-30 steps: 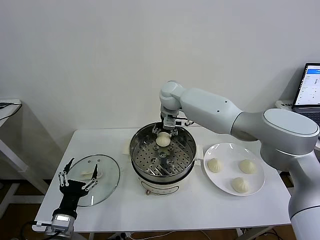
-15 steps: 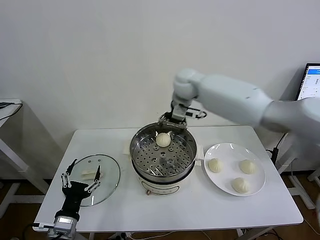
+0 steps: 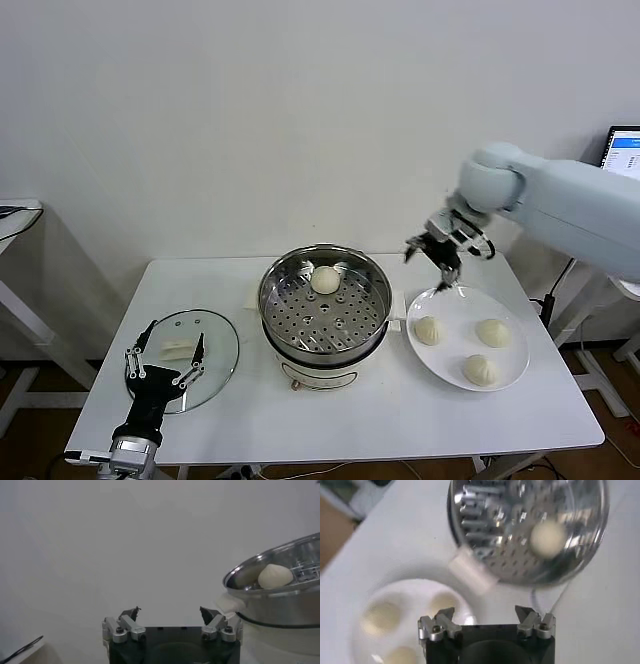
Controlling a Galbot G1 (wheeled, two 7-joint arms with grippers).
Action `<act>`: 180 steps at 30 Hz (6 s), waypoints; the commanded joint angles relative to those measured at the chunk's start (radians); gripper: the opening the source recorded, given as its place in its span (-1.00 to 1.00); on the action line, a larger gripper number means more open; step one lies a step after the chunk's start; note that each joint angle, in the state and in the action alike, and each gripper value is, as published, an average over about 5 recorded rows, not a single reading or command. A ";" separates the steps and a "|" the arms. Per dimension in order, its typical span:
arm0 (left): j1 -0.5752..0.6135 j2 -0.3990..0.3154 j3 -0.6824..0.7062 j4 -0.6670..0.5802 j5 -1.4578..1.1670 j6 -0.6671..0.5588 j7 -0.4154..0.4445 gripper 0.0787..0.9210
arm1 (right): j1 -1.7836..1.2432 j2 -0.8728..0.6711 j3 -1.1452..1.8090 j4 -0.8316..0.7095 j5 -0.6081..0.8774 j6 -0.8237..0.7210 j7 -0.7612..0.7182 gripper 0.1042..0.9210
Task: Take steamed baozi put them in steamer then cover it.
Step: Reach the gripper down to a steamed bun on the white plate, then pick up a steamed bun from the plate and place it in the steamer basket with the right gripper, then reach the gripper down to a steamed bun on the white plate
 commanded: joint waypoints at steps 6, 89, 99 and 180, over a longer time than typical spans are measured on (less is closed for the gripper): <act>0.000 -0.009 0.003 0.005 0.006 -0.005 -0.001 0.77 | -0.337 -0.001 0.242 -0.180 -0.114 -0.133 0.038 0.76; -0.023 0.005 0.017 0.004 0.007 0.000 -0.001 0.77 | 0.368 0.009 -0.227 0.198 0.416 -0.361 0.068 0.49; -0.023 0.011 0.005 0.008 0.004 -0.001 0.002 0.77 | 0.355 0.337 -0.212 0.131 0.517 -0.453 0.122 0.49; -0.023 -0.002 0.016 0.025 0.015 0.002 -0.001 0.77 | -0.468 -0.208 0.340 -0.052 -0.252 -0.097 -0.127 0.76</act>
